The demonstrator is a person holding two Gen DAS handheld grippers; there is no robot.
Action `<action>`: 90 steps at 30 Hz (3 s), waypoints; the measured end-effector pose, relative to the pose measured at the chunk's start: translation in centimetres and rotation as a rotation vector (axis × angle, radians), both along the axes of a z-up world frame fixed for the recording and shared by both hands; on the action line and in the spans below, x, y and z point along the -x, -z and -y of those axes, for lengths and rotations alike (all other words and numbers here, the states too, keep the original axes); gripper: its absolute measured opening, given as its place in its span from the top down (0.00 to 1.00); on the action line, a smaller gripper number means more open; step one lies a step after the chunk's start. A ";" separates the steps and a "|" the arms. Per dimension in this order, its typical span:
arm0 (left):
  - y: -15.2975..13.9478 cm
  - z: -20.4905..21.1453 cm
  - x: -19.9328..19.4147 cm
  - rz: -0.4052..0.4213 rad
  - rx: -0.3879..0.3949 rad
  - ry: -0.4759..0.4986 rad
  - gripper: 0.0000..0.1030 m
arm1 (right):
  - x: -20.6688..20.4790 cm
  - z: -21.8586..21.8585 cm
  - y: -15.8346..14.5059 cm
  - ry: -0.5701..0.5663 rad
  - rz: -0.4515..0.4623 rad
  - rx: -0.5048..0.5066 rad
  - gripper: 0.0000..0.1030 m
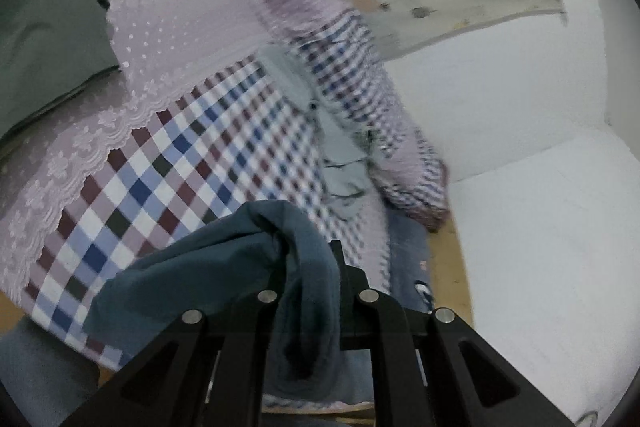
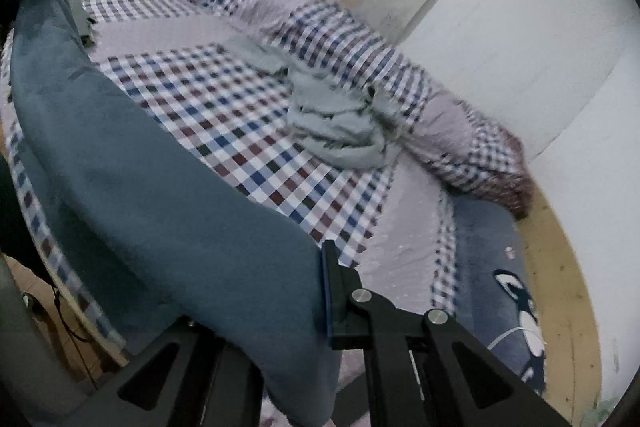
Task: Fold clothes
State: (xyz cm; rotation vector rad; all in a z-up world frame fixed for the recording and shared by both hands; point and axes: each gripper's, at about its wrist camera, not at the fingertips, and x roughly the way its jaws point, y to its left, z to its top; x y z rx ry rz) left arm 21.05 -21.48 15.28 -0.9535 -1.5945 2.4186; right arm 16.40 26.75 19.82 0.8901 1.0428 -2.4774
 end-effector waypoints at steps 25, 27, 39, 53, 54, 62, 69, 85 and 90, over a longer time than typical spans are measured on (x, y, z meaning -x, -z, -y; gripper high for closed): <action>7.5 8.2 15.7 0.087 0.119 -0.246 0.26 | 23.8 -4.9 9.4 0.429 0.022 0.246 0.40; 7.7 8.4 14.4 0.095 0.164 -0.237 0.26 | 22.3 -5.8 9.3 0.437 0.022 0.298 0.37; 11.2 4.8 2.7 0.155 0.371 -0.109 0.20 | 8.2 -6.0 12.1 0.470 0.125 0.619 0.28; 12.5 1.0 -2.2 0.184 0.492 0.013 0.18 | -0.9 0.5 13.7 0.363 0.066 0.574 0.18; 12.5 0.8 -2.3 0.180 0.496 0.014 0.18 | -1.1 1.1 13.9 0.343 0.073 0.559 0.18; 12.8 -0.4 -3.3 0.186 0.567 0.053 0.18 | -1.6 3.6 14.4 0.239 0.092 0.568 0.18; 13.7 -0.7 -4.7 0.208 0.556 0.070 0.18 | -1.6 6.1 14.0 0.134 0.123 0.599 0.18; 17.4 -2.0 -5.9 0.313 0.408 0.103 0.18 | -2.8 9.1 14.6 -0.032 0.168 0.606 0.18; 18.4 -2.3 -6.3 0.303 0.333 0.099 0.18 | -2.6 9.0 14.7 -0.033 0.178 0.612 0.18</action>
